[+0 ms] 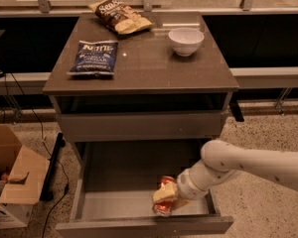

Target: Pick coke can from middle drawer and place on counter

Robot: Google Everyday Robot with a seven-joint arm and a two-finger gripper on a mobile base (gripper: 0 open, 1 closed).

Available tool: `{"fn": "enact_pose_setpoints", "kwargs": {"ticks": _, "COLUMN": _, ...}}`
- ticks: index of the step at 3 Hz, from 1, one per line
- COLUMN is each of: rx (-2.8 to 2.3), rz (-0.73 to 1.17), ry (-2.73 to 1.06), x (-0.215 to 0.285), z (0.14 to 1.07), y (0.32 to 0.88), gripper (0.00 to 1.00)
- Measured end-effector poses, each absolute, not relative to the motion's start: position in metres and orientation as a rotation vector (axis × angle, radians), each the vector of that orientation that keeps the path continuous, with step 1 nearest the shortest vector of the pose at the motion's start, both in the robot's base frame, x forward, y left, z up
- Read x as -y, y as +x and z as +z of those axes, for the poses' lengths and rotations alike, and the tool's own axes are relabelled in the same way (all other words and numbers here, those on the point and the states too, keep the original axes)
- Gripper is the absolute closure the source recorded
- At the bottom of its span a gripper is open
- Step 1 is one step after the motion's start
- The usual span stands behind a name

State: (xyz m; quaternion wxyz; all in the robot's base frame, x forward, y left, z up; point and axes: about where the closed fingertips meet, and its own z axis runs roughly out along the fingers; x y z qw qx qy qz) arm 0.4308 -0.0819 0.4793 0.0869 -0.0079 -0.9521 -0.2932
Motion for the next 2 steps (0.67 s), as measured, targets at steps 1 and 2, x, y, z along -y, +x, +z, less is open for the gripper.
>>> {"fn": "enact_pose_setpoints", "kwargs": {"ticks": 1, "rx": 2.947, "rz": -0.959, "ry": 0.144, "x": 0.115, "z": 0.58, "y": 0.42, "gripper": 1.0}}
{"fn": "enact_pose_setpoints", "kwargs": {"ticks": 2, "rx": 3.093, "rz": -0.959, "ry": 0.279, "x": 0.144, "z": 0.669, "y": 0.441, "gripper": 1.0}}
